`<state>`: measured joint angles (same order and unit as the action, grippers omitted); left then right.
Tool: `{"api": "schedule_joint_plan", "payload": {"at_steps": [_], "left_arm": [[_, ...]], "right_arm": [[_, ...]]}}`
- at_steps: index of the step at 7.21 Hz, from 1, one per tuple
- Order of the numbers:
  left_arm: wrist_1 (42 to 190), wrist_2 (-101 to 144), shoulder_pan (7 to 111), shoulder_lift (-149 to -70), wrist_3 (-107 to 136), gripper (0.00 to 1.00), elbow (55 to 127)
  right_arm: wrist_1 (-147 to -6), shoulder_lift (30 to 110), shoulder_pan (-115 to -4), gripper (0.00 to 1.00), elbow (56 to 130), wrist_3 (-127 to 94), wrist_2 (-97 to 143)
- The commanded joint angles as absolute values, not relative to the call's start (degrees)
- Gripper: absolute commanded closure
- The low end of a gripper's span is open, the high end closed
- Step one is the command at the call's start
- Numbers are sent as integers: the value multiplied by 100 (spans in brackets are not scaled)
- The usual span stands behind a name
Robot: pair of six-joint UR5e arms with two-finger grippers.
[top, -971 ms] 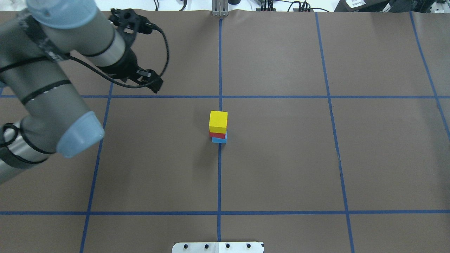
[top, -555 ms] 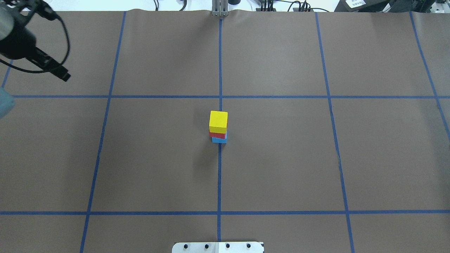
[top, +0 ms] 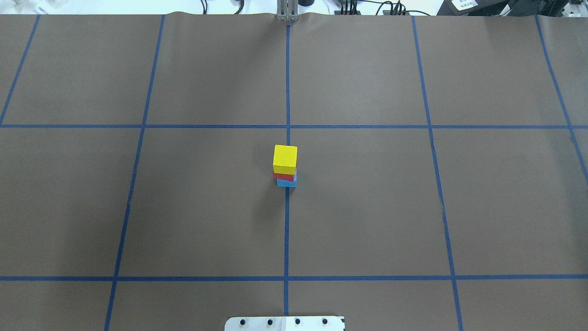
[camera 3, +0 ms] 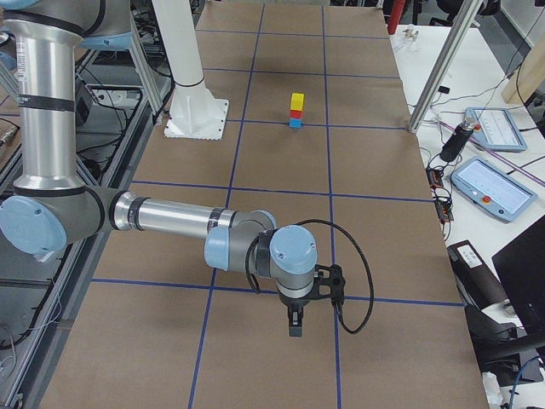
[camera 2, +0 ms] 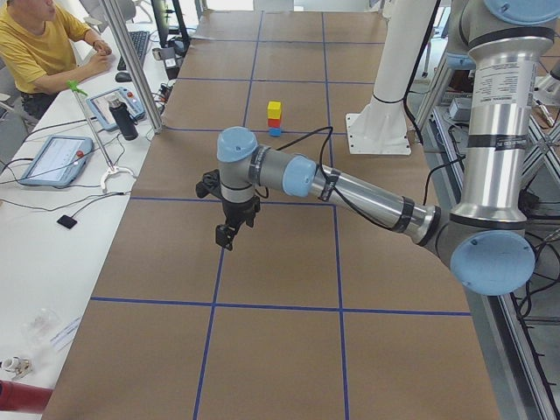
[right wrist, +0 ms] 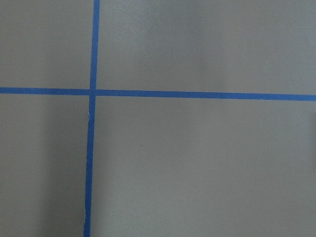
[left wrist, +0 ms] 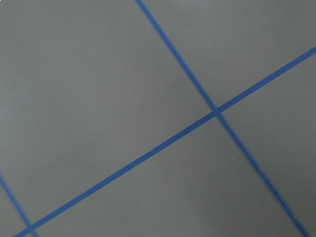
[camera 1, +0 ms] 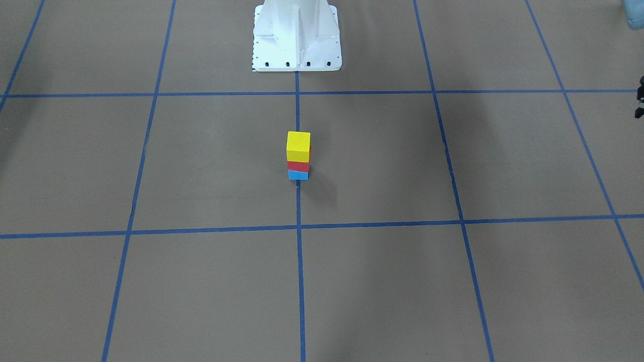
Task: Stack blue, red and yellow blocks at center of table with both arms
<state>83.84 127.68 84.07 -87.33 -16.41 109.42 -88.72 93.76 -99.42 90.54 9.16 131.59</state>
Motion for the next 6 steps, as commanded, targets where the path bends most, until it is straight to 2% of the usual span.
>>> {"api": "schedule_joint_plan", "payload": {"at_steps": [1,6], "left_arm": [[8489,12735,8883,-8297,-1705,0,10749],[8490,13075,9018,-8297,69,0,10653]], "right_arm": [[-8868,9396,-9949,0,9062,940,13166],[-8868,9396,-9949,0,9062,932,13166]]}}
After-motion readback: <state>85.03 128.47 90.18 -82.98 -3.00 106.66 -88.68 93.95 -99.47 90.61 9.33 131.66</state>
